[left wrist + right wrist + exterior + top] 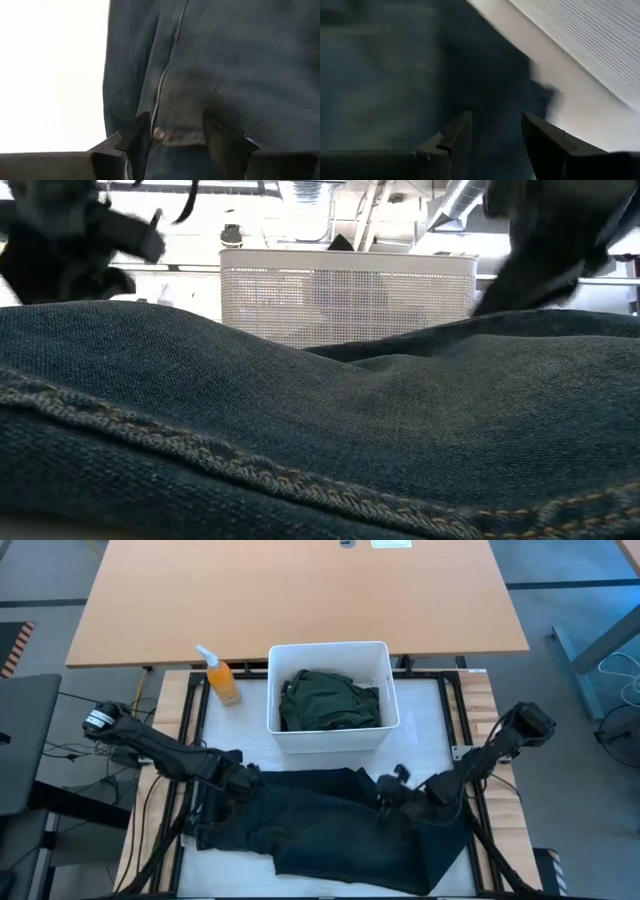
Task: Fold laundry
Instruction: Fold the dark blue jeans
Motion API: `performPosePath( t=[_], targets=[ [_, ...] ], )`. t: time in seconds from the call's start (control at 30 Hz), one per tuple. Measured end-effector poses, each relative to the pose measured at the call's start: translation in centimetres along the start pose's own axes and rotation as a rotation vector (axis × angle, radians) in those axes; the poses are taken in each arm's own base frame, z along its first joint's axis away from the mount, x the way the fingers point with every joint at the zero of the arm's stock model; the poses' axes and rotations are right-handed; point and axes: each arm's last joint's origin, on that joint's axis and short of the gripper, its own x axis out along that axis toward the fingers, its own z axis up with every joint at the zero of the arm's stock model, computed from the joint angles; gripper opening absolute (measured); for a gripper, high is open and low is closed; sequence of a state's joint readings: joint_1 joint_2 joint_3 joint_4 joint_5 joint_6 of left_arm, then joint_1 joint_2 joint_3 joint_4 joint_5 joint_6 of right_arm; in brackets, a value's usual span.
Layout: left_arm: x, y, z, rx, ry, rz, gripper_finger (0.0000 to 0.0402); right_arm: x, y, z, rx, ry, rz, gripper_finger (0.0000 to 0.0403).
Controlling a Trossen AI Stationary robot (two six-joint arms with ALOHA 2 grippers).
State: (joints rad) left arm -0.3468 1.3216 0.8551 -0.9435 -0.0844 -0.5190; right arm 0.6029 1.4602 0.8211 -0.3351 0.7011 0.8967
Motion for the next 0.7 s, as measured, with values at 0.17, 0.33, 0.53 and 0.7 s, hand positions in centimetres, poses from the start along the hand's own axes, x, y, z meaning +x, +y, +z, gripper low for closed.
performPosePath(
  t=[0.17, 0.33, 0.53, 0.7],
  targets=[
    [3.3, 0.7, -1.8, -0.025, 0.030, 0.002, 0.0167, 1.6, 3.7, 0.4, -0.119, -0.202, 0.183, 0.0197],
    [5.2, 1.1, -2.6, -0.070, -0.017, -0.003, 0.0167, 6.7, 5.2, -0.6, -0.157, -0.315, 0.215, 0.0197],
    [5.4, 1.3, -3.0, -0.085, 0.006, 0.028, 0.0167, 11.5, 5.7, -3.0, -0.136, -0.124, 0.338, 0.0193],
    [5.2, 1.6, -3.4, -0.100, 0.049, 0.083, 0.0167, 10.7, 6.4, -5.2, -0.091, 0.063, 0.396, 0.0176]
  ],
)
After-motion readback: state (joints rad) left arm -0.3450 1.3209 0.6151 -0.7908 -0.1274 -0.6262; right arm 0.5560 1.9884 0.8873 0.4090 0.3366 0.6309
